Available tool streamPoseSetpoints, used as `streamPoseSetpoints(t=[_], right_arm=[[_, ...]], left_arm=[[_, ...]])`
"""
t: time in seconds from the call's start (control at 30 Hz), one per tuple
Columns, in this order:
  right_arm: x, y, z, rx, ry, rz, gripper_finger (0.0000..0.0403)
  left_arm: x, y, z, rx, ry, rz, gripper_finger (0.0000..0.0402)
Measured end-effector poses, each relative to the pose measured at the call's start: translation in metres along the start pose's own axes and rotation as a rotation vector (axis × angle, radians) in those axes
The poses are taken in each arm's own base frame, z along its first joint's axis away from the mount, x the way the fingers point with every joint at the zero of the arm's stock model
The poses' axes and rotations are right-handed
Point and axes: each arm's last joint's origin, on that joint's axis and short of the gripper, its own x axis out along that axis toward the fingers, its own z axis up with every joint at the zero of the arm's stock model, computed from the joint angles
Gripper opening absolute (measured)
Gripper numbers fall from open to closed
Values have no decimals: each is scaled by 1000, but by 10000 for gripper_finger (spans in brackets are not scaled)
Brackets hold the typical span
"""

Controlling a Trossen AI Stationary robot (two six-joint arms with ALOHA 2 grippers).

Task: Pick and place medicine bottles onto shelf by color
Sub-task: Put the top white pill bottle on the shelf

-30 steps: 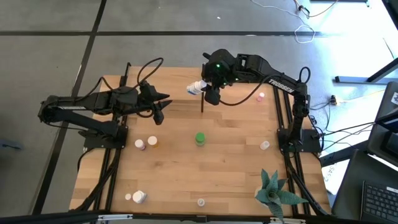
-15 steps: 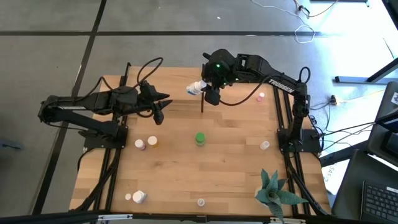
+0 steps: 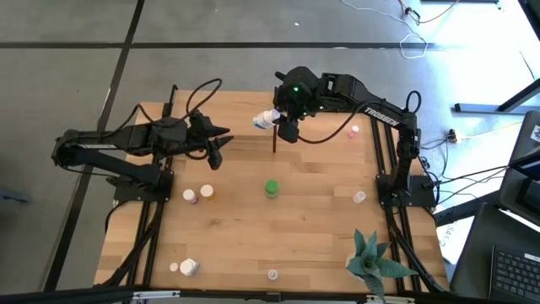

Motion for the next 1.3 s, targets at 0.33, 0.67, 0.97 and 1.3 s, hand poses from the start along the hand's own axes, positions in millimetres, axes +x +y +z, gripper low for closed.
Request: streamPoseSetpoints(t=[0.33,0.67,0.97,1.3], right_arm=[[0,0,0,-46,0,0,174],[0,0,0,-47,-1,8,174],[0,0,0,-43,-1,9,174],[0,0,3,-44,-28,8,174]], left_arm=[[0,0,0,0,0,0,143],[0,0,0,0,-2,10,219],[0,1,0,0,-4,18,270],[0,1,0,0,-4,19,267]])
